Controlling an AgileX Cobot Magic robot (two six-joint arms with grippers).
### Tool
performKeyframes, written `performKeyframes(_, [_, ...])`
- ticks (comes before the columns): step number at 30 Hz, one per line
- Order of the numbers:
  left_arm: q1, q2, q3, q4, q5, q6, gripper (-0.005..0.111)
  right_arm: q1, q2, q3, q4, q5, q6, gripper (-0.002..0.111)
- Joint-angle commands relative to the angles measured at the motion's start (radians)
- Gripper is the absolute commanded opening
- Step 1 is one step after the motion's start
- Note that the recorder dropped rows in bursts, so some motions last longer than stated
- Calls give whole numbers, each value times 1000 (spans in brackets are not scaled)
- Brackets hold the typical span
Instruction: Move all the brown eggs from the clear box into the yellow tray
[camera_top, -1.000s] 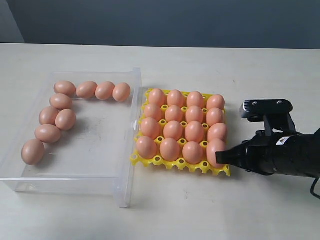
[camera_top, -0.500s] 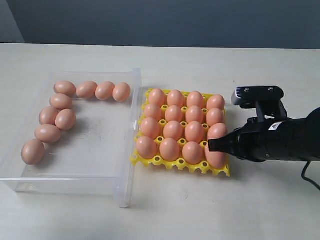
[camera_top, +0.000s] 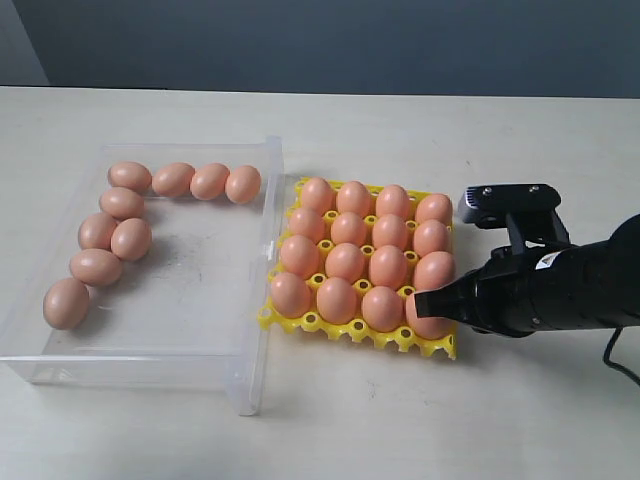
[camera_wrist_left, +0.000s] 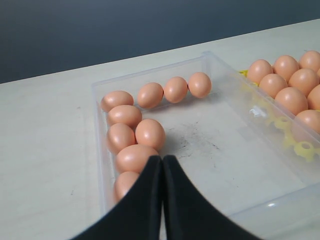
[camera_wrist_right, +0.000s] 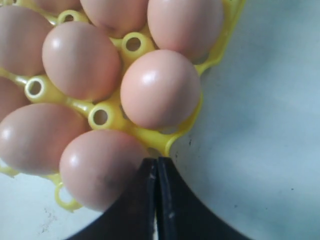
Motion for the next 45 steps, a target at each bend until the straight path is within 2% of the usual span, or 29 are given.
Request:
performKeyframes(1, [-1,-5,4,0,-10,-3,0,4,2,-3,-33,4,-5,-1])
performKeyframes(15, [-1,-5,4,0,-10,-3,0,2,-133,-3,-197,41,19,-1])
performKeyframes(19, [-1,-5,4,0,-10,-3,0,2,-150,-3,-311,92,121,-1])
performKeyframes(24, [-1,-5,4,0,-10,-3,0,2,-238,-10,-539,264,405,-1])
performKeyframes(27, [-1,-5,4,0,-10,-3,0,4,-342,-10,-691,362,598,-1])
performKeyframes(29, [-1,-5,4,0,-10,-3,0,4,-432,-10,-718,406,663,-1])
performKeyframes(34, [-1,-5,4,0,-10,-3,0,4,-688,-10,-701,466,663,-1])
performKeyframes(38, [-1,-5,4,0,-10,-3,0,4,-917,-10,-737,588,663,-1])
performKeyframes(41, [-1,-5,4,0,-10,-3,0,4,-1074,-10,-864,708,737,-1])
performKeyframes(45, [-1,-5,4,0,-10,-3,0,4,-1225,-17,-1089,852,987,-1])
